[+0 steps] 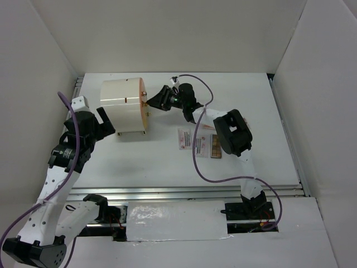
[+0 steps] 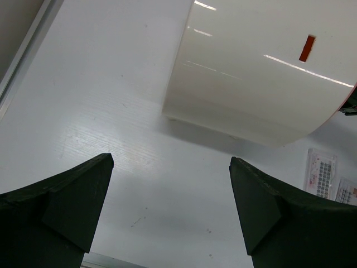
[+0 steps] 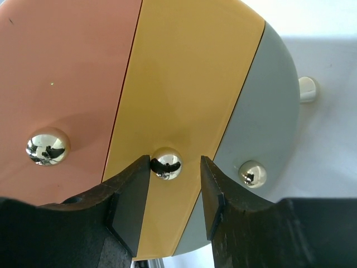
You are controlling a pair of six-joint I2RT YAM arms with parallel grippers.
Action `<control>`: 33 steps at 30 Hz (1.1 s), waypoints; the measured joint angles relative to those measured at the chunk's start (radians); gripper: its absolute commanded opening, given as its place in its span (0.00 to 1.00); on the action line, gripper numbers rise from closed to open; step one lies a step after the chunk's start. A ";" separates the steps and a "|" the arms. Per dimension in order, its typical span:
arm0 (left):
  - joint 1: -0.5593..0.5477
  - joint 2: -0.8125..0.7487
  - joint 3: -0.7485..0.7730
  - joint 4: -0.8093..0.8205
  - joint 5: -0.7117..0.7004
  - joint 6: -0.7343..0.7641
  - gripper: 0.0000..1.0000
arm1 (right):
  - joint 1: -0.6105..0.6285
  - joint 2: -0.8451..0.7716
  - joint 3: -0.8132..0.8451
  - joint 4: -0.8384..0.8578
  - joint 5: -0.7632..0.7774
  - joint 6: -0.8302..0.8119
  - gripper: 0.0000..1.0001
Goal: Organize the makeup
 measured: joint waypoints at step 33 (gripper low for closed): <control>0.001 0.011 0.000 0.003 0.021 0.021 0.99 | -0.117 0.026 -0.119 0.298 -0.175 0.150 0.30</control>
